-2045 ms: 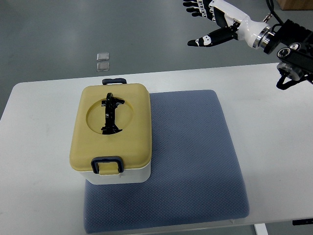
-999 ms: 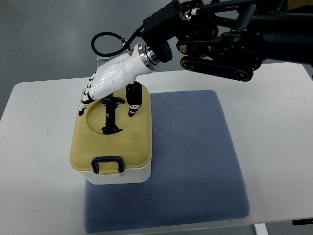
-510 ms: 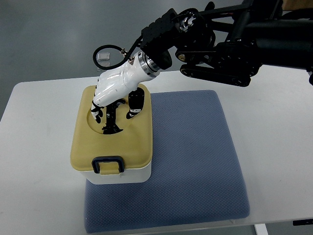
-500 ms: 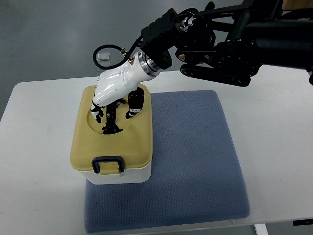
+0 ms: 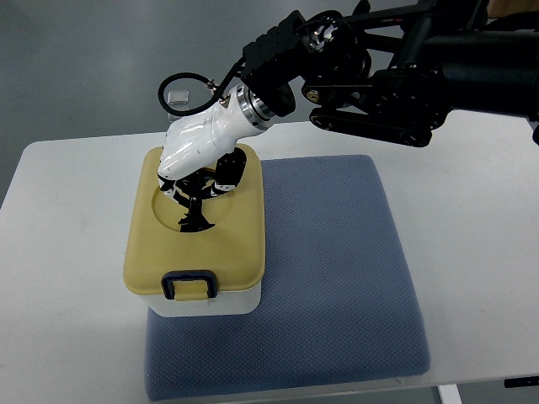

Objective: Open white storage box with right hand
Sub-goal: 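Lower the right hand and grasp the black handle on the yellow lid, then lift the yellow lid off the white box with the right hand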

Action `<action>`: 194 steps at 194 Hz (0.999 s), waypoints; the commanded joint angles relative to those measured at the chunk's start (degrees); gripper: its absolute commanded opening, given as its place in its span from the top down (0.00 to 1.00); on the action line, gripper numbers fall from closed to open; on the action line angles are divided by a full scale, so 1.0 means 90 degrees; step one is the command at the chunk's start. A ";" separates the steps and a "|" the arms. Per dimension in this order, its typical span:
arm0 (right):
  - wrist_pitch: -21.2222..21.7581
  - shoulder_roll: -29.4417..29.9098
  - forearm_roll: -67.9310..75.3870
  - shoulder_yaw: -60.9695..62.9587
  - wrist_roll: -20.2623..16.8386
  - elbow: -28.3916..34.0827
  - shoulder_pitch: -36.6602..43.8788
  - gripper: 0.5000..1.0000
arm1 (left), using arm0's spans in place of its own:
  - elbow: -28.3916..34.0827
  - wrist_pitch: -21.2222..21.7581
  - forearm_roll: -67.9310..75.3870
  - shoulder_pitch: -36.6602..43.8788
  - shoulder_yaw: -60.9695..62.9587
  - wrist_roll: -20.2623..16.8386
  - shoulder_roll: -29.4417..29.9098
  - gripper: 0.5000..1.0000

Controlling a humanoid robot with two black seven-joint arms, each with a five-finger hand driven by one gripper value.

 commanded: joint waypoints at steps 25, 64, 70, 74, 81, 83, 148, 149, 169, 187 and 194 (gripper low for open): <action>0.0010 -0.0019 0.0020 0.0046 0.0001 0.0001 0.0005 1.00 | -0.0002 0.0001 0.0000 0.0000 0.0000 0.0004 0.0000 0.00; -0.0009 -0.0058 0.0098 0.0222 0.0001 -0.0009 0.0240 1.00 | -0.0002 0.0001 0.0000 0.0000 0.0000 0.0004 0.0000 0.00; 0.0000 -0.0068 0.0118 0.0329 0.0001 0.0001 0.0279 1.00 | -0.0002 0.0001 0.0000 0.0000 0.0000 0.0004 0.0000 0.00; 0.0010 -0.0078 0.0128 0.0368 0.0001 0.0001 0.0288 1.00 | -0.0002 0.0001 0.0000 0.0000 0.0000 -0.0005 0.0000 0.00; 0.0020 -0.0087 0.0138 0.0436 0.0001 -0.0009 0.0298 1.00 | -0.0002 0.0001 0.0000 0.0000 0.0000 -0.0005 0.0000 0.00; 0.0020 -0.0097 0.0138 0.0456 0.0001 0.0001 0.0308 1.00 | 0.0007 0.0001 0.0000 0.0000 0.0000 0.0004 0.0000 0.00; -0.0156 -0.0790 0.0225 0.0515 0.0001 -0.0058 0.0484 1.00 | -0.0002 0.0001 0.0000 0.0000 0.0000 0.0004 0.0000 0.00; -0.0156 -0.0790 0.0225 0.0515 0.0001 -0.0058 0.0484 1.00 | -0.0002 0.0001 0.0000 0.0000 0.0000 0.0004 0.0000 0.00; -0.0351 -0.1210 0.0235 0.0505 0.0001 -0.0067 0.0435 1.00 | -0.0002 0.0001 0.0000 0.0000 0.0000 -0.0005 0.0000 0.00; -0.0498 -0.1669 0.0235 0.0505 0.0001 -0.0067 0.0240 1.00 | 0.0007 0.0001 0.0000 0.0000 0.0000 0.0004 0.0000 0.00; -0.0546 -0.1826 0.0235 0.0505 0.0001 -0.0067 0.0122 1.00 | -0.0002 0.0001 0.0000 0.0000 0.0000 0.0004 0.0000 0.00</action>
